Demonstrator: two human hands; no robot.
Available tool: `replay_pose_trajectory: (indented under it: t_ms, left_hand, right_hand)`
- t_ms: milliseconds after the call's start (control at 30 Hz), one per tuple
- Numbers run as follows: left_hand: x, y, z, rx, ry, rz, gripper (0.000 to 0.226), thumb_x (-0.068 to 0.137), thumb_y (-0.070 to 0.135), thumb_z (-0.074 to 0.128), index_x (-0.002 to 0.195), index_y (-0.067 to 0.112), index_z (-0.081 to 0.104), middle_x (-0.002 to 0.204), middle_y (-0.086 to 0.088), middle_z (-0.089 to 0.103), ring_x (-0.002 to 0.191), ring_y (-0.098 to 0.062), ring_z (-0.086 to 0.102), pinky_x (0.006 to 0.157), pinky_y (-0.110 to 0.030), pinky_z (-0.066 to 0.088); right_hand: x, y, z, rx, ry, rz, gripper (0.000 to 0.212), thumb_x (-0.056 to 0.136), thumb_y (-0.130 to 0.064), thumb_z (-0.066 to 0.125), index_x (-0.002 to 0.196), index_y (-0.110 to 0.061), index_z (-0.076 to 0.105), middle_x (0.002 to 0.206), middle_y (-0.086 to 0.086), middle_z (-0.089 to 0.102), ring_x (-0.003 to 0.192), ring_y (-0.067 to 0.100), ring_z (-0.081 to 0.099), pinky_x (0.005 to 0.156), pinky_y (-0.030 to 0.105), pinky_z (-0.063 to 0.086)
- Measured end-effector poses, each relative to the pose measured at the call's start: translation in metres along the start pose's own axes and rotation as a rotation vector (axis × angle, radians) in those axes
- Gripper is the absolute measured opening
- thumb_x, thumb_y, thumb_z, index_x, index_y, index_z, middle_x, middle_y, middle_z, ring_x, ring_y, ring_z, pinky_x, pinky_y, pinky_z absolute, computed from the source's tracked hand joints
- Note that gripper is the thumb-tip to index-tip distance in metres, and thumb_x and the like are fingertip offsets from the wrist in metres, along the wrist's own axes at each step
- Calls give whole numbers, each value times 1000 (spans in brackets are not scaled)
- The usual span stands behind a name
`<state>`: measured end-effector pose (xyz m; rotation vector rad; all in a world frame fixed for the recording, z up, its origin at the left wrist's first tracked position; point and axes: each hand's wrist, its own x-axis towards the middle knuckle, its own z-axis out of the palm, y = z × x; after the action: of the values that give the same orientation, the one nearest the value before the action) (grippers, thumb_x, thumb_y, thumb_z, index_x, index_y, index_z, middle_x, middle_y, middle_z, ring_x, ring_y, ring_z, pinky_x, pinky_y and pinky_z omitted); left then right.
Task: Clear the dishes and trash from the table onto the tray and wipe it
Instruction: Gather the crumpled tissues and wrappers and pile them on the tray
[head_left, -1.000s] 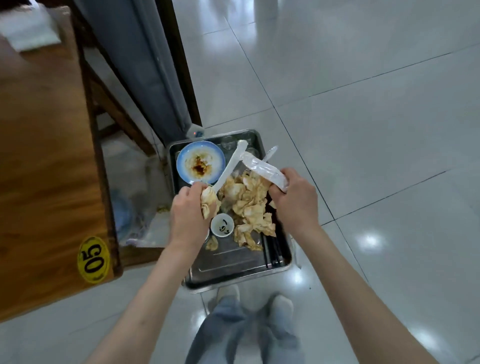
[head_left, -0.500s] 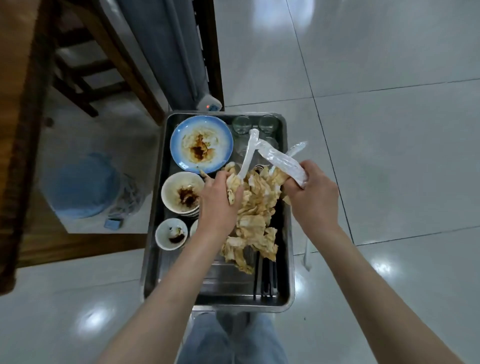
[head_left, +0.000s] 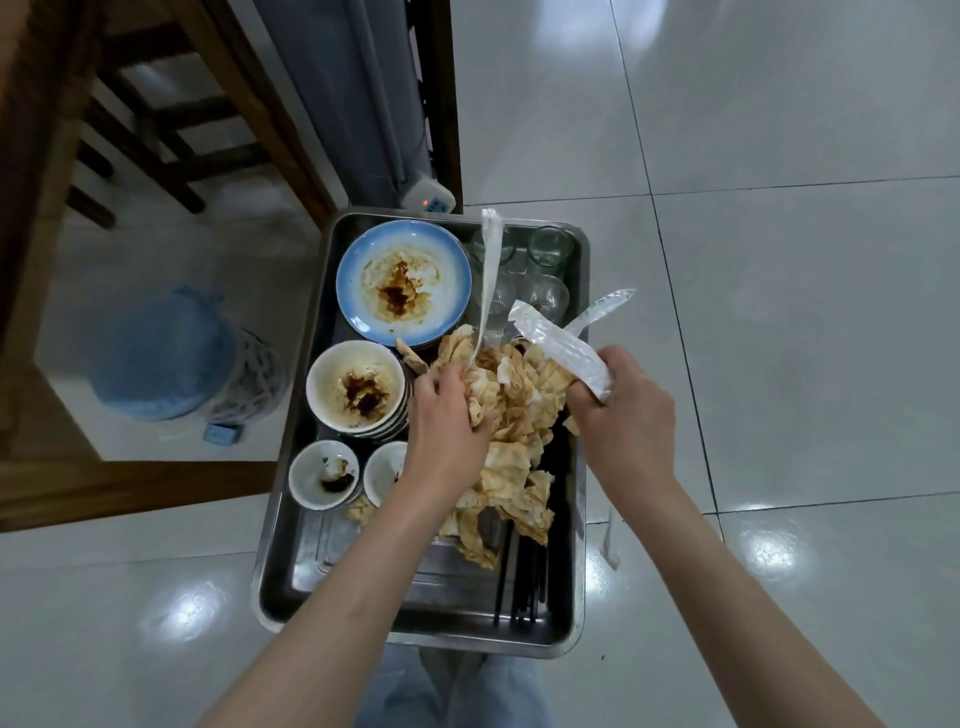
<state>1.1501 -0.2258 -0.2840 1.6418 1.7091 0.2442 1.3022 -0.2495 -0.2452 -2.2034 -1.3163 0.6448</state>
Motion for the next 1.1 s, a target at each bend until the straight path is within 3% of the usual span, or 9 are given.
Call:
replay_pose_trajectory:
  t_ms: [267,467,567,667,933,1100]
  left_hand:
    - [-8,7,-8,264,-23,-96,72,78,58,60,125,4,45,119,-13,44,116,-29,42,99,-37,35]
    - [-9,14,-13,313,16,-48,24,94,22,47,110,5,54,107,-13,56,98,-27,56,70,-27,35]
    - [-7,13,-14,321,32,-66,16,93,11,46,106,6,54,100,-13,62,93,-28,60,66,-29,39]
    - [-6,10,-17,282,49,-87,14,93,14,47,102,7,55,94,-13,65,87,-29,61,63,-32,42]
    - [-14,2,-27,231,120,-27,29,91,34,52,109,14,62,99,-3,57,86,-18,52,63,-29,40]
    - [-22,-8,-52,209,185,79,41,85,34,61,124,22,57,117,0,54,111,-20,44,87,-34,41]
  right_hand:
    - [-1,-5,3,-10,-2,-10,14,81,-16,63,93,-16,55,71,-4,50,63,18,44,57,27,26]
    - [-1,-9,5,-26,-16,-17,18,81,-17,63,97,-16,57,75,-3,53,68,19,46,61,27,29]
    - [-1,-9,6,-38,-25,-19,18,81,-18,63,98,-15,56,77,-1,54,70,20,47,61,28,29]
    - [-3,-8,7,-42,-31,-23,16,81,-18,62,95,-15,55,76,0,55,69,21,47,59,29,28]
    - [-7,-8,9,-52,-39,-16,16,82,-17,62,96,-15,55,77,0,54,70,21,46,59,28,28]
    - [-12,-14,15,-48,-45,19,17,82,-18,61,97,-16,54,79,3,55,70,21,46,58,28,26]
